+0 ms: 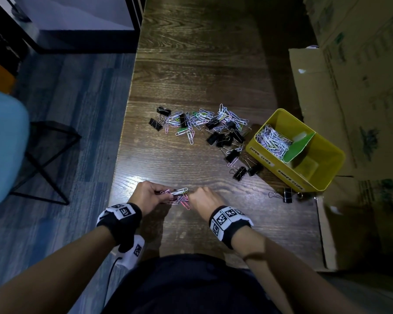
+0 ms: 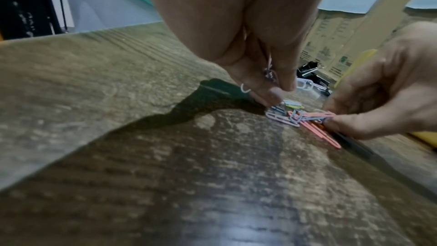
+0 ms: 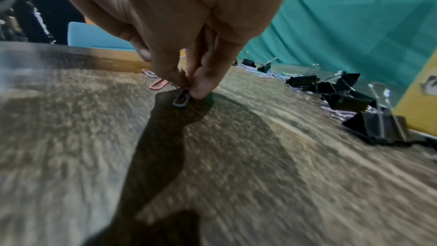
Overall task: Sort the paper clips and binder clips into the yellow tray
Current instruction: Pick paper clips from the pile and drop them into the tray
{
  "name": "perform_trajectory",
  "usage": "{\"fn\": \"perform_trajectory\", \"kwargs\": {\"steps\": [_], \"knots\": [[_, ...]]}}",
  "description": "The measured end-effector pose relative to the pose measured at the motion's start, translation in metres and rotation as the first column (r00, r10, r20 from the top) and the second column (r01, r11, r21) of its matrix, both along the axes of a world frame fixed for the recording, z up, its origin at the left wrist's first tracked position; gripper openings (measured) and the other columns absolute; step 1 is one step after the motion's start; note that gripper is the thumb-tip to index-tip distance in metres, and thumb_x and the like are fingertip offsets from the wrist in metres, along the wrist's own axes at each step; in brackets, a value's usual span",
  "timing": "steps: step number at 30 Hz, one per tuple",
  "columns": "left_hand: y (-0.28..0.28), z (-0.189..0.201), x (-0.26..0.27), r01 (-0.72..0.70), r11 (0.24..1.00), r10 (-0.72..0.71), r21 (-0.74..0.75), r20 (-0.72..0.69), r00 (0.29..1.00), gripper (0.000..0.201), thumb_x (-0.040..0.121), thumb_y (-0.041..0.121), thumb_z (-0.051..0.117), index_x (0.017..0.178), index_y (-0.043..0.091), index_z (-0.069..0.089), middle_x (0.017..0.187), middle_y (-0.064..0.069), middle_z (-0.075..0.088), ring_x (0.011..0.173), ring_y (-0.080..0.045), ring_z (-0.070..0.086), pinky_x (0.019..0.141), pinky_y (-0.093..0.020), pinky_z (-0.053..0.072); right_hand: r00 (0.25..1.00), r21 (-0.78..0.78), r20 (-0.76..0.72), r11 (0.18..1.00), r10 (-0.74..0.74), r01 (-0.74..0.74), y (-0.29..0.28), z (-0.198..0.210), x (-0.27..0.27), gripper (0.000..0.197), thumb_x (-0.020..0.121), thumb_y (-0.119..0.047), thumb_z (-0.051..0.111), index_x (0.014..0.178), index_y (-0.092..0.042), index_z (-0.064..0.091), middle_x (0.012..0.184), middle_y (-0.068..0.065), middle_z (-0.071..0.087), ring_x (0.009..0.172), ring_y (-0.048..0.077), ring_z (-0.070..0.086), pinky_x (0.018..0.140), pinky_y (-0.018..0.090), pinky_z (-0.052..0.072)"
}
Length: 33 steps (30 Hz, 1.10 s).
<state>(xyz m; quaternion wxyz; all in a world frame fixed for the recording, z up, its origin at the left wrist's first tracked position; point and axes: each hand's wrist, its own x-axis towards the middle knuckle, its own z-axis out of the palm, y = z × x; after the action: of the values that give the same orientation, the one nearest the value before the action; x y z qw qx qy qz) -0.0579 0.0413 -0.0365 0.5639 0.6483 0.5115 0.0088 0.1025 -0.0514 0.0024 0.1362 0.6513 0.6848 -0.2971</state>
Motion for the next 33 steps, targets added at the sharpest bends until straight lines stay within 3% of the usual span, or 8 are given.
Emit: {"fn": "perform_trajectory", "kwargs": {"steps": [3, 8, 11, 16, 21, 26, 30, 33], "knots": [[-0.001, 0.005, 0.003, -0.066, 0.997, 0.067, -0.038, 0.023, 0.998, 0.018, 0.073, 0.006, 0.075, 0.089, 0.016, 0.074, 0.071, -0.004, 0.073, 0.054, -0.006, 0.064, 0.040, -0.006, 0.037, 0.999, 0.002, 0.036, 0.999, 0.037, -0.037, 0.002, 0.002, -0.007, 0.021, 0.089, 0.009, 0.048, 0.106, 0.003, 0.060, 0.101, 0.020, 0.063, 0.097, 0.033, 0.062, 0.081, 0.038, 0.051], [-0.002, 0.007, 0.003, -0.046, 0.998, 0.046, -0.044, 0.019, 0.999, 0.019, 0.074, 0.006, 0.075, 0.092, 0.013, 0.074, 0.077, -0.009, 0.073, 0.049, 0.000, 0.062, 0.041, -0.005, 0.037, 0.999, 0.008, 0.045, 1.000, 0.000, 0.000, 0.007, -0.001, -0.010, 0.022, 0.089, 0.009, 0.046, 0.104, 0.003, 0.061, 0.098, 0.020, 0.064, 0.095, 0.034, 0.063, 0.081, 0.042, 0.053], [-0.001, 0.003, 0.001, -0.075, 0.995, 0.076, -0.072, 0.019, 0.997, 0.019, 0.073, 0.006, 0.076, 0.088, 0.017, 0.075, 0.078, -0.008, 0.073, 0.057, -0.007, 0.067, 0.052, -0.010, 0.048, 0.999, -0.014, 0.023, 0.999, -0.049, 0.049, 0.007, -0.005, -0.006, 0.020, 0.089, 0.008, 0.048, 0.103, 0.003, 0.061, 0.095, 0.020, 0.064, 0.092, 0.033, 0.064, 0.078, 0.039, 0.053], [0.000, -0.002, -0.003, -0.148, 0.978, 0.156, -0.148, 0.044, 0.987, 0.020, 0.069, 0.002, 0.076, 0.082, 0.018, 0.076, 0.079, -0.012, 0.073, 0.078, -0.028, 0.071, 0.082, -0.040, 0.055, 0.938, -0.052, -0.073, 0.941, -0.338, 0.335, 0.010, -0.013, 0.011, 0.019, 0.091, -0.004, 0.048, 0.099, -0.001, 0.065, 0.082, 0.013, 0.059, 0.082, 0.029, 0.064, 0.063, 0.028, 0.044], [0.003, 0.007, 0.005, -0.222, 0.954, 0.244, -0.201, 0.093, 0.965, 0.027, 0.072, -0.003, 0.073, 0.070, 0.024, 0.076, 0.071, -0.009, 0.073, 0.067, -0.021, 0.070, 0.068, -0.025, 0.058, 0.566, -0.106, -0.385, 0.644, -0.729, 0.758, 0.003, -0.014, 0.031, 0.016, 0.083, -0.020, 0.069, 0.097, -0.012, 0.073, 0.078, 0.006, 0.069, 0.054, 0.015, 0.055, 0.043, 0.020, 0.045], [0.012, 0.034, 0.047, -0.245, 0.915, 0.321, -0.320, 0.212, 0.923, 0.017, 0.071, -0.010, 0.069, 0.081, 0.004, 0.072, 0.072, -0.008, 0.072, 0.061, -0.015, 0.067, 0.064, -0.021, 0.057, 0.013, -0.215, -0.699, 0.227, -0.715, 0.950, -0.008, 0.006, 0.060, 0.014, 0.072, -0.002, 0.076, 0.081, -0.013, 0.075, 0.075, 0.006, 0.072, 0.065, 0.016, 0.065, 0.068, 0.034, 0.057], [0.022, 0.070, 0.109, -0.124, 0.907, 0.267, -0.401, 0.321, 0.909, 0.020, 0.070, -0.007, 0.067, 0.089, -0.001, 0.067, 0.083, -0.014, 0.071, 0.072, -0.018, 0.070, 0.065, -0.019, 0.055, -0.100, -0.197, -0.787, 0.094, -0.609, 0.976, -0.012, 0.041, 0.102, 0.017, 0.074, 0.006, 0.071, 0.081, -0.009, 0.074, 0.078, 0.007, 0.072, 0.067, 0.014, 0.064, 0.071, 0.033, 0.057], [0.026, 0.092, 0.167, -0.020, 0.919, 0.185, -0.395, 0.383, 0.905, 0.019, 0.075, -0.009, 0.064, 0.093, -0.002, 0.066, 0.075, -0.011, 0.071, 0.068, -0.016, 0.070, 0.064, -0.018, 0.056, -0.128, -0.155, -0.843, 0.008, -0.523, 0.988, -0.011, 0.060, 0.141, 0.020, 0.076, 0.009, 0.067, 0.077, -0.011, 0.072, 0.068, 0.004, 0.069, 0.052, 0.007, 0.062, 0.056, 0.022, 0.055]]}}
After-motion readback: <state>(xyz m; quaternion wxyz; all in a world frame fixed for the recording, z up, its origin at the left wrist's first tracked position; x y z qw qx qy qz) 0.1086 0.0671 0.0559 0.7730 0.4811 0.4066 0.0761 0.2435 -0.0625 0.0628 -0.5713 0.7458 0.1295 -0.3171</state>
